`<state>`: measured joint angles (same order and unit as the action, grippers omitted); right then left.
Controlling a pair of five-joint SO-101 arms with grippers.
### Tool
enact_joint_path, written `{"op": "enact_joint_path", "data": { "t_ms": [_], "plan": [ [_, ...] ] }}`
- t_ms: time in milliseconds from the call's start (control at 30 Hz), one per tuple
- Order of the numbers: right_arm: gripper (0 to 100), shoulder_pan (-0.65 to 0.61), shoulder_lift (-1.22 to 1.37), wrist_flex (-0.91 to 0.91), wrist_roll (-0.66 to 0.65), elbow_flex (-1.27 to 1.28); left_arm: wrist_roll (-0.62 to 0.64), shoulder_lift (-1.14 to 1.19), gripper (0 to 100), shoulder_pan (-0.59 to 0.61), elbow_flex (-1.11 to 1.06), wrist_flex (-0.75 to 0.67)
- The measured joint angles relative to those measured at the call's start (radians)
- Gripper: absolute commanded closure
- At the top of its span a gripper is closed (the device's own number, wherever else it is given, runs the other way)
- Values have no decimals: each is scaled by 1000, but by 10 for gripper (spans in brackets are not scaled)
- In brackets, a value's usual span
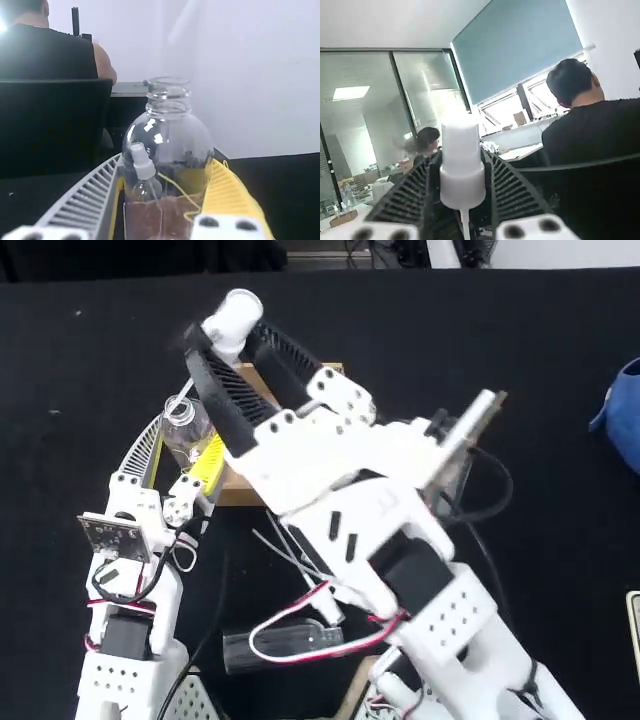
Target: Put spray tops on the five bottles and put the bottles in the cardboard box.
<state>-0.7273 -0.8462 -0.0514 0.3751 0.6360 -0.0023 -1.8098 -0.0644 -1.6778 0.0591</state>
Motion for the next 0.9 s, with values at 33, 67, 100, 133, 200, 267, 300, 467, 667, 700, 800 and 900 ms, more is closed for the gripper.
{"op": "enact_joint_path", "data": {
  "t_ms": [33,67,100,133,200,267,300,467,667,700,800,900],
  "plan": [
    [987,0,23,-12,0,0,0,0,970,0,0,0],
    [987,2,44,-23,0,0,0,0,970,0,0,0],
    [987,8,63,-34,0,0,0,0,970,0,0,0],
    [987,14,75,-40,0,2,0,0,970,0,0,0],
    [987,21,80,-46,0,2,0,0,970,0,0,0],
    [987,23,78,-49,0,2,0,0,970,0,0,0],
    [987,23,78,-49,0,2,0,0,970,0,0,0],
    [987,44,77,-49,0,2,0,0,970,0,0,0],
    [987,84,75,-49,0,2,0,0,970,0,0,-5],
    [987,84,75,-49,0,2,0,0,970,0,0,-5],
    [987,84,75,-49,0,2,0,0,970,0,0,-5],
    [987,84,75,-49,0,2,0,0,970,0,0,-5]
  ]
}}
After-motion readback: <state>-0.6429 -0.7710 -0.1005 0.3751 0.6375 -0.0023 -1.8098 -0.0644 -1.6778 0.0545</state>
